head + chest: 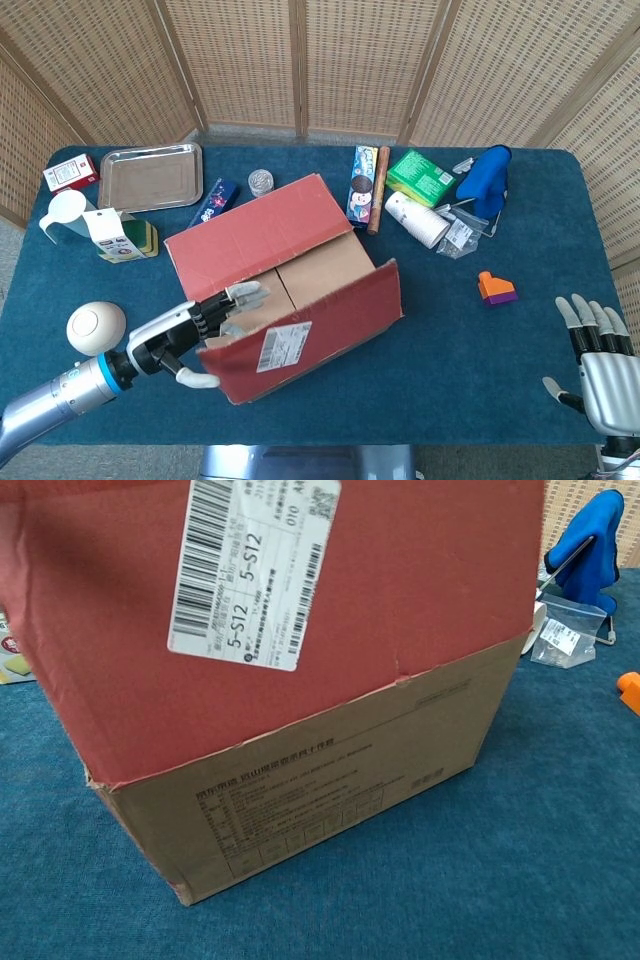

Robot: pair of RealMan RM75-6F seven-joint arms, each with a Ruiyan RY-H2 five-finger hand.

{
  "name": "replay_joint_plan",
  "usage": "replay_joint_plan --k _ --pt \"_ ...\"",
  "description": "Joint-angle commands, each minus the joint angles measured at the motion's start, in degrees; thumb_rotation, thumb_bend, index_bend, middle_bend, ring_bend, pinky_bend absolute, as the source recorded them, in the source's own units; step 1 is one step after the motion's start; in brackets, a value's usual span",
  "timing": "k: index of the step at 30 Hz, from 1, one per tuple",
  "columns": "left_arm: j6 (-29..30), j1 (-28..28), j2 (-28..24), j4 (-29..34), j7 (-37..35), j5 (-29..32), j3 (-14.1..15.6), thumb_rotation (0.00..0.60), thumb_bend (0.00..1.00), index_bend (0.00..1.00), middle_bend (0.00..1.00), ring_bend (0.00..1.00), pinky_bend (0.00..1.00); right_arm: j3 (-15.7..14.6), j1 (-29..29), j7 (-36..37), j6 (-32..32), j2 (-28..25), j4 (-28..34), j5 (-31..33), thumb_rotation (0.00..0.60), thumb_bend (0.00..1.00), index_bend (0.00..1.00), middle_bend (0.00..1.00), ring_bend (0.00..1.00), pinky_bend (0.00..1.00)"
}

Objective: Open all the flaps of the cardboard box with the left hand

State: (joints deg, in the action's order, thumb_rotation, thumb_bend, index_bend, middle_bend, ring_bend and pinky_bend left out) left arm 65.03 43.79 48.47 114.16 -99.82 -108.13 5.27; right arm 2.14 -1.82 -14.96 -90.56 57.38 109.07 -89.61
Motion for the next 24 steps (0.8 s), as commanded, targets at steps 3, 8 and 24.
replay_joint_plan --k 3,8,24 --pt "2.7 0.0 0.0 1.4 0.0 -0.7 0.0 0.600 0.00 0.00 0.00 0.00 0.36 0.0 0.0 0.1 0.1 0.0 0.0 0.1 0.600 0.00 0.00 0.00 0.00 0.00" --pt "3.8 0.4 -0.5 2.4 0.4 -1.5 0.4 0.600 0.00 0.00 0.00 0.01 0.40 -0.1 0.1 -0.3 0.4 0.1 0.0 0.2 0.600 0.00 0.00 0.00 0.00 0.00" --pt "0.4 3.2 4.8 5.7 5.2 -0.8 1.4 0.600 0.00 0.00 0.00 0.01 0.41 -0.1 0.1 -0.5 0.4 0.0 0.1 0.2 0.600 0.00 0.00 0.00 0.00 0.00"
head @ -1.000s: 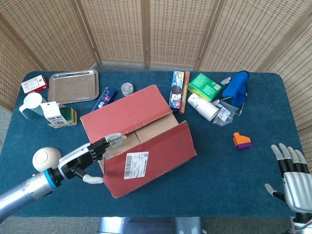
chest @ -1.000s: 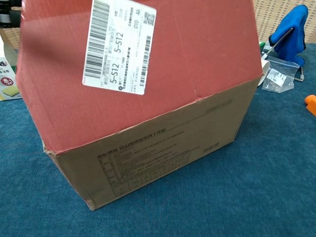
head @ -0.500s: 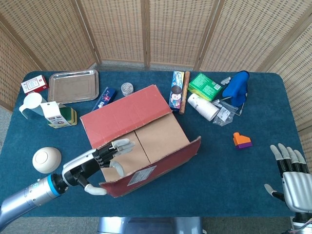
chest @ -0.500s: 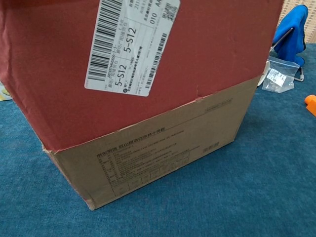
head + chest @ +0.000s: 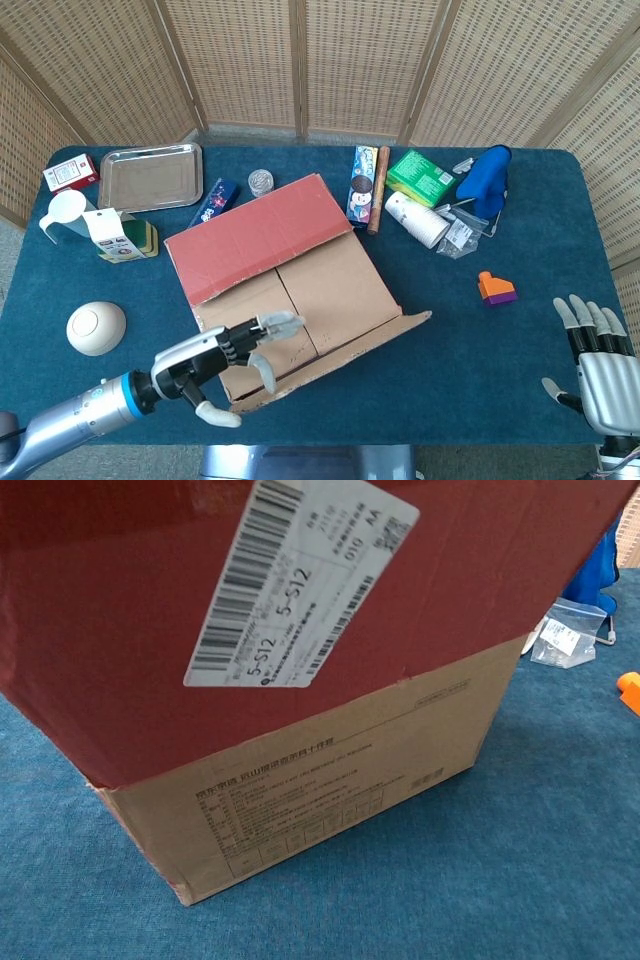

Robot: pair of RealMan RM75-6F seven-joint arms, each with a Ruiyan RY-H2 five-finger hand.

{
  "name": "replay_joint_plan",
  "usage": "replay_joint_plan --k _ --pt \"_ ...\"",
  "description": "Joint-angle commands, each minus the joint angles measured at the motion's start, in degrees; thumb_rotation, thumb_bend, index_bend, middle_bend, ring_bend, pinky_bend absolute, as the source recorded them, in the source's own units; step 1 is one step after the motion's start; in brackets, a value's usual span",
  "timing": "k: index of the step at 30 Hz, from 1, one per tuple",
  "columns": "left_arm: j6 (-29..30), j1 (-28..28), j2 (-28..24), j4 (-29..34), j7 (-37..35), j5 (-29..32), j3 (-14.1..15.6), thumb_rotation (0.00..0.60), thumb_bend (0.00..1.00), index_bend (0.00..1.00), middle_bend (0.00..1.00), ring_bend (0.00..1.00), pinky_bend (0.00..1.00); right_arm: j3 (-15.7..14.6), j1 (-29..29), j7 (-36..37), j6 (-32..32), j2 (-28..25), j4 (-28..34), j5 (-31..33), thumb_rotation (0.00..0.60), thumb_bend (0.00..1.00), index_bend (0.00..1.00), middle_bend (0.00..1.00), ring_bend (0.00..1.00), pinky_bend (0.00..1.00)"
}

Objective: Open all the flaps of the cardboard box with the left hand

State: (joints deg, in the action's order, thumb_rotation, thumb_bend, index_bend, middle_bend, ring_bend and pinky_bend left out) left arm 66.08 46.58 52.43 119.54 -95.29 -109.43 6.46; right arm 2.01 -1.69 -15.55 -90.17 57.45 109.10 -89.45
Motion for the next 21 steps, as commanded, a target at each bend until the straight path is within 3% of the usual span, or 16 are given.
replay_joint_plan --k 1,16,21 --pt "-0.8 0.5 1.1 0.3 0.9 0.6 0.2 0.600 0.00 0.00 0.00 0.01 0.41 0.0 0.0 0.1 0.0 -0.1 0.0 0.1 0.600 0.00 0.00 0.00 0.00 0.00" --pt "-4.6 1.7 8.4 -3.5 1.5 4.6 2.4 0.600 0.00 0.00 0.00 0.01 0.41 -0.1 -0.1 0.9 -0.1 -0.6 0.3 -0.2 0.600 0.00 0.00 0.00 0.00 0.00" --pt "-4.5 1.7 7.7 -4.5 3.1 6.0 2.4 0.600 0.00 0.00 0.00 0.01 0.41 -0.1 -0.1 1.1 -0.1 -0.7 0.3 -0.2 0.600 0.00 0.00 0.00 0.00 0.00"
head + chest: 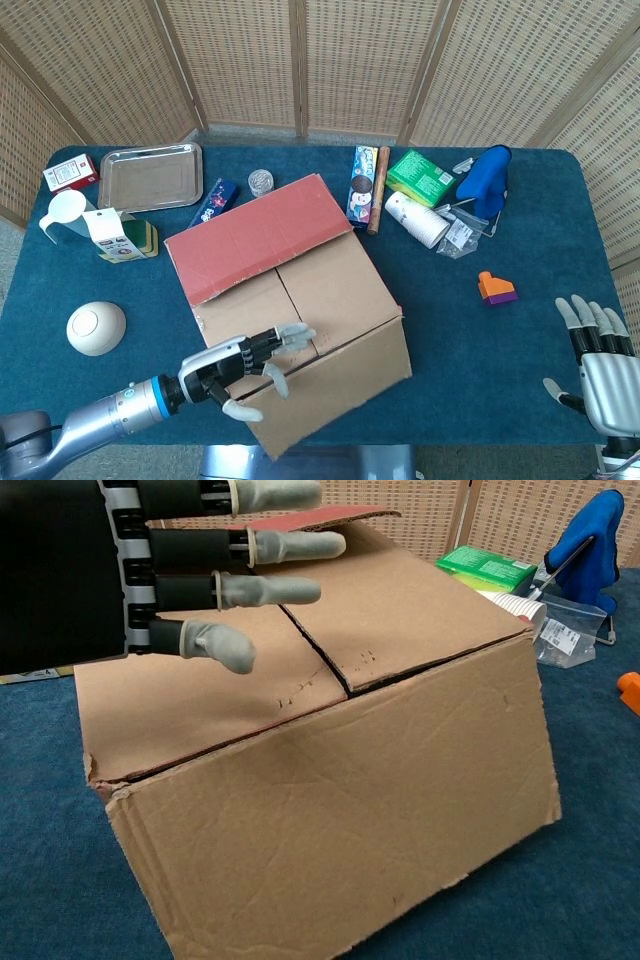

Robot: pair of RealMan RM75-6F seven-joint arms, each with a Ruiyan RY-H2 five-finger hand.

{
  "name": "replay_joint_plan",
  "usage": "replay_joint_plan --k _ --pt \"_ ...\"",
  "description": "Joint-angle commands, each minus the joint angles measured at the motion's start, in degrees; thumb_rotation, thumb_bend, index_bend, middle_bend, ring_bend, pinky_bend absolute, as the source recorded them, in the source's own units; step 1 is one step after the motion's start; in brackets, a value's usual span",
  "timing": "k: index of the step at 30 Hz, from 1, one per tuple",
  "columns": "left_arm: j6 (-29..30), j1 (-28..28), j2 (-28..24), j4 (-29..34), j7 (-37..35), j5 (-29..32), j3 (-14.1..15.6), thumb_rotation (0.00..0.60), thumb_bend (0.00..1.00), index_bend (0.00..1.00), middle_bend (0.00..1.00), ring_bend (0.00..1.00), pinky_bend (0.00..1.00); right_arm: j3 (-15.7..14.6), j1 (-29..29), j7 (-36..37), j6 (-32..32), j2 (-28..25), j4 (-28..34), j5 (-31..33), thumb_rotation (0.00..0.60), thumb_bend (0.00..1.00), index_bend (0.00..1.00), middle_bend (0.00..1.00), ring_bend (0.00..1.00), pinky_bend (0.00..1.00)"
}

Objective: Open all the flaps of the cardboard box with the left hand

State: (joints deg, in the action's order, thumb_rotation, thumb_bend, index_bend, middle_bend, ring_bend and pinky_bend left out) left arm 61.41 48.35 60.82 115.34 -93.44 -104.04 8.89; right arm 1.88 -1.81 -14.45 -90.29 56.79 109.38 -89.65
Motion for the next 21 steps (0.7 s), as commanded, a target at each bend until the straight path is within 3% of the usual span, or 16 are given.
replay_joint_plan --k 1,9,16,21 --pt "0.1 -0.1 -1.1 -0.3 2.3 0.9 0.0 0.600 0.00 0.00 0.00 0.01 0.41 0.0 0.0 0.0 0.0 0.0 0.0 -0.1 0.600 0.00 0.00 0.00 0.00 0.00" --pt "-3.2 -0.1 -4.8 -0.5 9.3 4.6 0.4 0.600 0.00 0.00 0.00 0.01 0.38 -0.3 0.0 -0.3 0.1 0.0 0.0 -0.3 0.600 0.00 0.00 0.00 0.00 0.00" --pt "-5.5 -0.8 -6.6 0.8 19.8 9.5 -1.1 0.600 0.00 0.01 0.00 0.00 0.12 -0.2 0.0 -0.6 0.2 0.1 0.0 -0.2 0.600 0.00 0.00 0.00 0.00 0.00" --pt "-7.3 -1.1 -7.6 2.0 25.8 12.1 -2.2 0.600 0.00 0.02 0.00 0.00 0.06 -0.3 0.1 -0.8 0.6 0.2 0.1 -0.1 0.600 0.00 0.00 0.00 0.00 0.00"
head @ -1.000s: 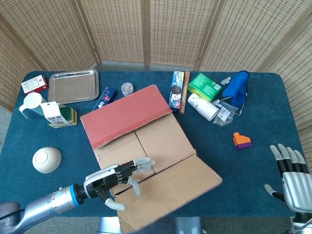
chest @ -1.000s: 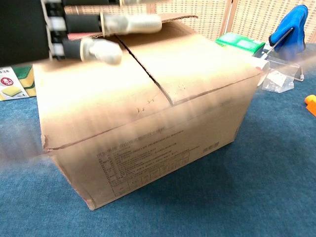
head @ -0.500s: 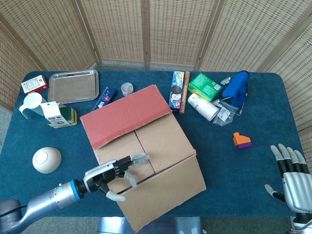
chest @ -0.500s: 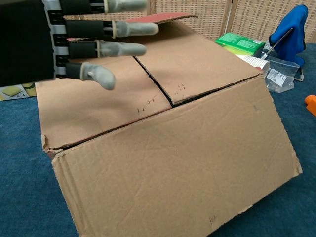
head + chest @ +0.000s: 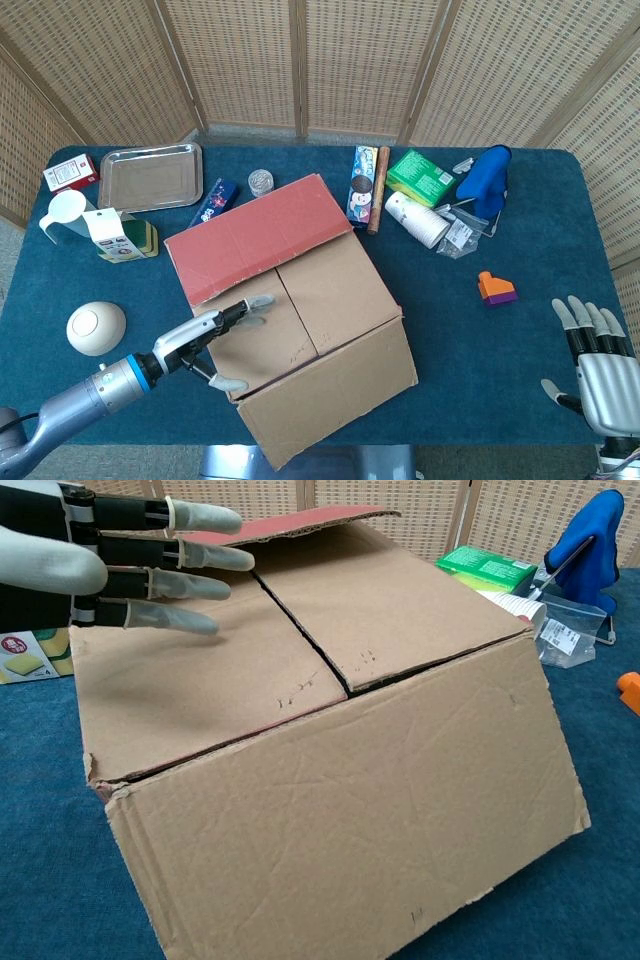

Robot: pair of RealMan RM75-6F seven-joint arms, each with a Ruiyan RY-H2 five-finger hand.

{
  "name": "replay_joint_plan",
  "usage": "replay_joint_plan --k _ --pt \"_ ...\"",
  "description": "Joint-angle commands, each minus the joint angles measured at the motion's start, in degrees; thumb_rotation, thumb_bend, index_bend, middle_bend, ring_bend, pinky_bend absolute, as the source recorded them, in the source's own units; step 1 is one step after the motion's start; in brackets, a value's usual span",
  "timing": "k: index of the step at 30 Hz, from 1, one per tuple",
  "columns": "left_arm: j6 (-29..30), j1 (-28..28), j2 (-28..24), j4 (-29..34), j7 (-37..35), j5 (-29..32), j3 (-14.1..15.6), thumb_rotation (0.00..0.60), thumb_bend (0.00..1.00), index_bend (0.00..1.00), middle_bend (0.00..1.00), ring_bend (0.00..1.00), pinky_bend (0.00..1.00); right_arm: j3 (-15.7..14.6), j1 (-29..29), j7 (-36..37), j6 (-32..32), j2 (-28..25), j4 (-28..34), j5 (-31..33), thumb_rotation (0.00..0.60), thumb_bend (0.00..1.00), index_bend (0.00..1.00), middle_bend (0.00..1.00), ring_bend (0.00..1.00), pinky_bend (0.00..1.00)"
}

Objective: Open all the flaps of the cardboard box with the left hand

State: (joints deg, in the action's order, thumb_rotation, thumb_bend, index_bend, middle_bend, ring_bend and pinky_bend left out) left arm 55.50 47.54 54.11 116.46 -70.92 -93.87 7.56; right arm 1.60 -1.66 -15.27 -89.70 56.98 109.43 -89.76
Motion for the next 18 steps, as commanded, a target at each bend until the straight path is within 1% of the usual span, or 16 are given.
replay_joint_plan --k 1,6,9,14,18 --pt "-1.8 -0.4 -1.0 1.1 4.4 2.6 -1.0 0.600 0.00 0.02 0.00 0.00 0.05 0.0 0.0 0.1 -0.1 0.0 0.1 0.0 0.600 0.00 0.00 0.00 0.00 0.00" --pt "-4.1 -0.8 -1.1 1.3 11.3 6.2 -2.0 0.600 0.00 0.02 0.00 0.00 0.01 0.1 -0.1 0.3 -0.2 -0.1 0.1 0.0 0.600 0.00 0.00 0.00 0.00 0.00" --pt "-4.8 -1.0 -1.0 1.8 13.7 7.7 -2.6 0.600 0.00 0.02 0.00 0.00 0.00 0.1 -0.1 0.4 -0.2 -0.2 0.1 0.1 0.600 0.00 0.00 0.00 0.00 0.00" --pt "-5.9 -1.4 -1.6 2.2 19.9 11.1 -4.1 0.600 0.00 0.02 0.00 0.00 0.00 0.1 0.0 0.7 -0.1 -0.3 0.2 0.1 0.600 0.00 0.00 0.00 0.00 0.00" --pt "-6.2 -1.9 -2.2 3.0 22.9 13.6 -5.5 0.600 0.00 0.02 0.00 0.00 0.00 0.1 0.0 0.9 -0.1 -0.3 0.2 0.1 0.600 0.00 0.00 0.00 0.00 0.00"
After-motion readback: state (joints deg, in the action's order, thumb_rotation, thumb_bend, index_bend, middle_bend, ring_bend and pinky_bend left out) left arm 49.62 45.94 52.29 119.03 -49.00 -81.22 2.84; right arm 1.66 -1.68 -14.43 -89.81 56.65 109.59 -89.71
